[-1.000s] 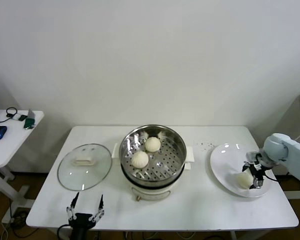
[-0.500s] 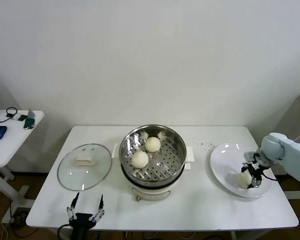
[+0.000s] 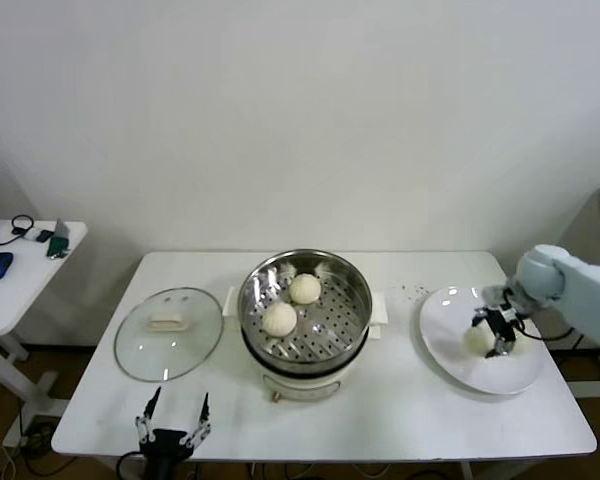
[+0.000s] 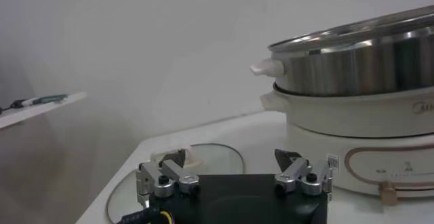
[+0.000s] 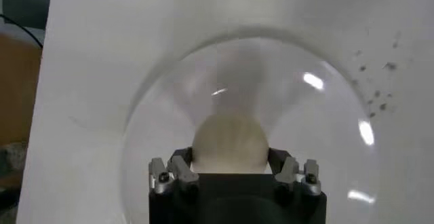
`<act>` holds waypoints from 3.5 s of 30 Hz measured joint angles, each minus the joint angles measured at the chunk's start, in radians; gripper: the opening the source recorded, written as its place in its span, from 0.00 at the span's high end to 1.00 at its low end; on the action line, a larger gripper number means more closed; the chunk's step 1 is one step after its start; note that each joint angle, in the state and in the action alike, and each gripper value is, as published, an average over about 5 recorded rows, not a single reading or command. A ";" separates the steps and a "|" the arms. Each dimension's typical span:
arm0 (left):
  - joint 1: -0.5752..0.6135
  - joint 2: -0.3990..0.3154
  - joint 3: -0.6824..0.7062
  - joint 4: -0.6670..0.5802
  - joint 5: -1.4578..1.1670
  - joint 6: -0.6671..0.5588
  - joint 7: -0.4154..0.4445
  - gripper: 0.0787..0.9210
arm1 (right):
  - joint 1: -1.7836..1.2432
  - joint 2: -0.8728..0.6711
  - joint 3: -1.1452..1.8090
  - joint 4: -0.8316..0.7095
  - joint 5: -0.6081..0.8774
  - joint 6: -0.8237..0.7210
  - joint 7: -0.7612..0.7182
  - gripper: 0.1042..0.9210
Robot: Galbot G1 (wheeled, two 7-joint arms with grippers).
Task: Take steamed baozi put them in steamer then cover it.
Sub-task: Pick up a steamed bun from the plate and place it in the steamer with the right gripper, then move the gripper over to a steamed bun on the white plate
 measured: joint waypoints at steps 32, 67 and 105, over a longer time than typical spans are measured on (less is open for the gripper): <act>0.017 -0.007 0.006 -0.012 -0.015 0.002 -0.018 0.12 | 0.555 0.569 -0.295 0.207 0.023 0.406 -0.063 0.24; 0.025 0.002 -0.017 0.002 -0.048 -0.007 -0.036 0.12 | 0.418 0.785 -0.370 0.218 -0.011 0.484 -0.130 0.14; -0.002 0.010 -0.014 0.000 -0.076 -0.005 -0.005 0.12 | 0.476 0.179 -0.355 0.104 0.268 0.032 0.018 0.12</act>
